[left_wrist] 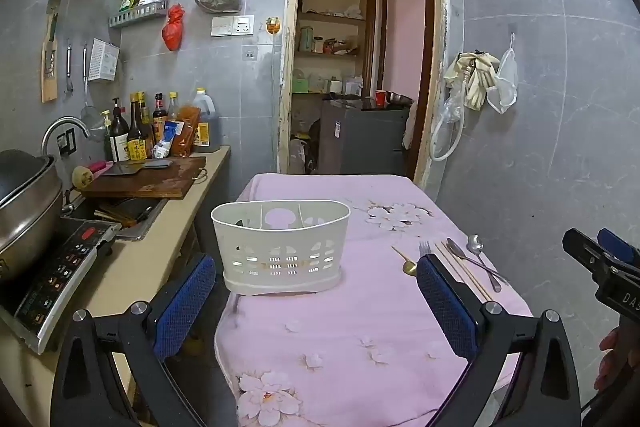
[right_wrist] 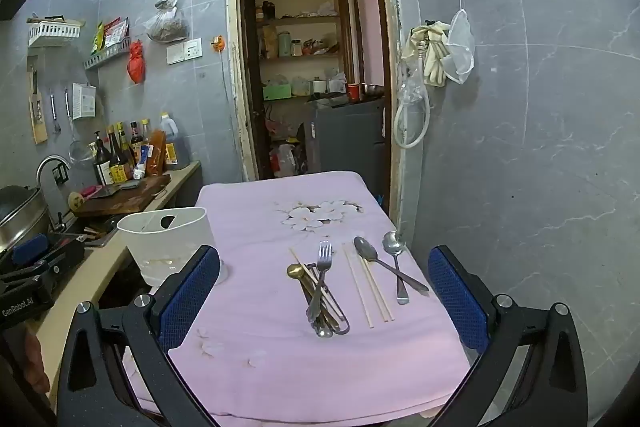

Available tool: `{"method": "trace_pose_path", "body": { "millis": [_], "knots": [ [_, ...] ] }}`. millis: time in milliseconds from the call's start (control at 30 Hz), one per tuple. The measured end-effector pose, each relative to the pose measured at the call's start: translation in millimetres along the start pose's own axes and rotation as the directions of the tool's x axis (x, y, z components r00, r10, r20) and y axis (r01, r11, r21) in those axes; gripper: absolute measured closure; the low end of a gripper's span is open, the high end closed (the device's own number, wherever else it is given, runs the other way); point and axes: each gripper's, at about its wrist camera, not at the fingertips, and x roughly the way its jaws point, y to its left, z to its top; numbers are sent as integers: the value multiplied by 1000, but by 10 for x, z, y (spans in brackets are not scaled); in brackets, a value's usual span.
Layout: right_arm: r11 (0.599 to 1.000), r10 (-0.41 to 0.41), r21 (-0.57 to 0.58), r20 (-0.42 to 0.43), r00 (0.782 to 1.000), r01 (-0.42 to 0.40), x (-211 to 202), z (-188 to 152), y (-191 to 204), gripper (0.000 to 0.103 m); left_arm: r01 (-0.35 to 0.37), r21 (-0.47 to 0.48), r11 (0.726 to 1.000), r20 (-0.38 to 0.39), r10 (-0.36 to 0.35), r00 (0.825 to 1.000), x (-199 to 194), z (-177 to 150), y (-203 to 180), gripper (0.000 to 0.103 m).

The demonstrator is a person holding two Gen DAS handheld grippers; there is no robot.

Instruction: Organize utensils

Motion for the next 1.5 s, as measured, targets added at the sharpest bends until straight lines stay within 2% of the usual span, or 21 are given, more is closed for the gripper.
{"method": "trace_pose_path", "body": {
  "millis": [1100, 1500],
  "knots": [
    [1000, 14, -5, -19, 1000, -14, 32, -100, 208, 1, -1, -11, 1000, 8, 1, 1000, -9, -2, 39, 2],
    [1000, 17, -1, -26, 1000, -17, 52, -99, 161, 1, -2, -11, 1000, 7, 2, 1000, -3, -5, 38, 2]
  ]
}}
